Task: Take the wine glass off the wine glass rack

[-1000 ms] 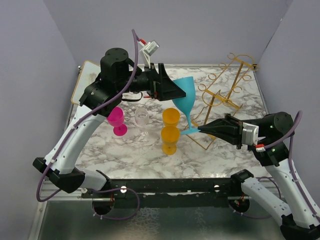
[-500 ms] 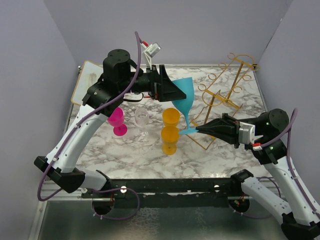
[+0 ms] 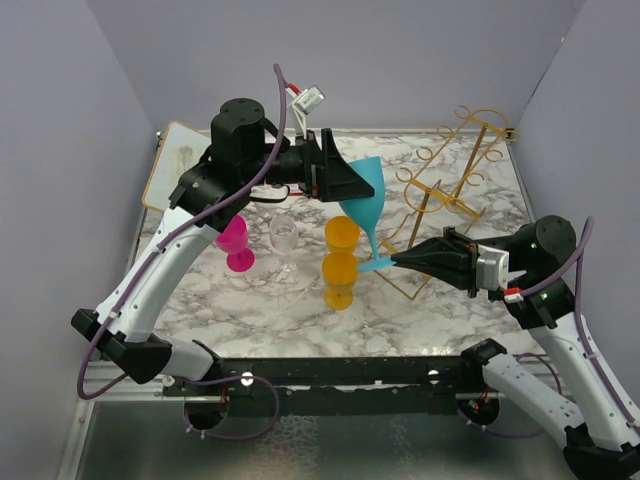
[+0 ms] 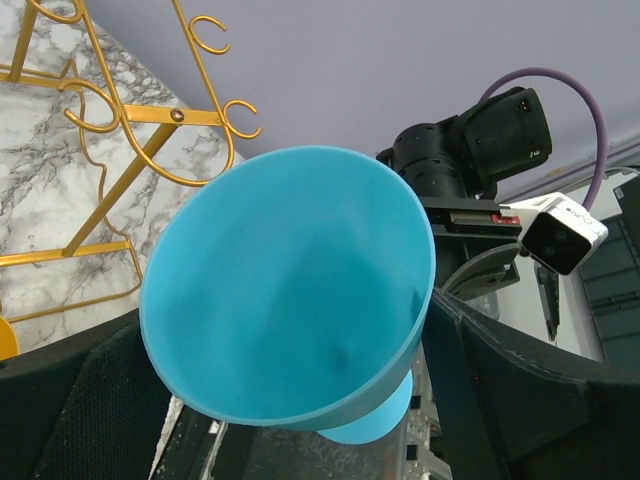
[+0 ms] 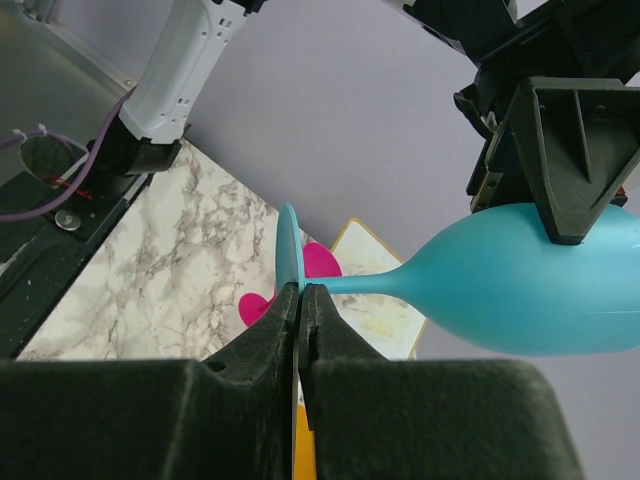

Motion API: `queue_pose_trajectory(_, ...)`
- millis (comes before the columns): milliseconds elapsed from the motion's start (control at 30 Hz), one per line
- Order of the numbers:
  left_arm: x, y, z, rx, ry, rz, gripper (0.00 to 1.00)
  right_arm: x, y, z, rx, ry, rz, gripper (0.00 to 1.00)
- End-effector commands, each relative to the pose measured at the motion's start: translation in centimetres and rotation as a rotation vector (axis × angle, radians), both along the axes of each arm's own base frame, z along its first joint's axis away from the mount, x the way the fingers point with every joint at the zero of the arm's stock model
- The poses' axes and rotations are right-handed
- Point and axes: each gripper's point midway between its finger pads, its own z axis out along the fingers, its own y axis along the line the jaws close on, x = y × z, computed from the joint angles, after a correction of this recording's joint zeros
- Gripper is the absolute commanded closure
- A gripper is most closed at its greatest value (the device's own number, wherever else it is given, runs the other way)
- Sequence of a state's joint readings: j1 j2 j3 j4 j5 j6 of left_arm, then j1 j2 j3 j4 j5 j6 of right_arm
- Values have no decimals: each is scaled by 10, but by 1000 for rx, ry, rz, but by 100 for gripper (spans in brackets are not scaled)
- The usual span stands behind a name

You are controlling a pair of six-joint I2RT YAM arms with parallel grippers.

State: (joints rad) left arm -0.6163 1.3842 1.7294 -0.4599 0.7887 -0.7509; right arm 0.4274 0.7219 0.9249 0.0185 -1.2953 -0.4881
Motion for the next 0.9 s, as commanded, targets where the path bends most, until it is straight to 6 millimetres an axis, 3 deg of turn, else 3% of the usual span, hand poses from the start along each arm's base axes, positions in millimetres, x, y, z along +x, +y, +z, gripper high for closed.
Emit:
queue_pose_trajectory(0,-3,0,8,-24,-38,-23,6,-3,0,7,7,-22,-4,98)
queue_pose_trajectory(167,-4,3,7,-20,-63,-8,8,2,-2,9,18,-25,-41,97)
queue_pose_trajectory(333,-7,7,6,-19,-83,-1,8,4,-2,10,31,-20,-63,74)
queue_pose_trajectory(500,-9,14,7,-18,-115,24,8,6,-3,11,43,-17,-86,62)
queue_pose_trajectory(533,-10,16,7,-16,-126,27,8,6,-4,12,50,-18,-96,57)
queue_pose_trajectory(633,-15,25,4,6,-194,38,9,7,-8,21,84,-20,-138,18)
queue_pose_trajectory(667,-17,29,2,22,-225,42,9,5,-10,24,95,-24,-149,13)
queue_pose_trajectory(867,-39,66,-17,114,-464,88,9,-6,-22,45,140,-16,-203,13)
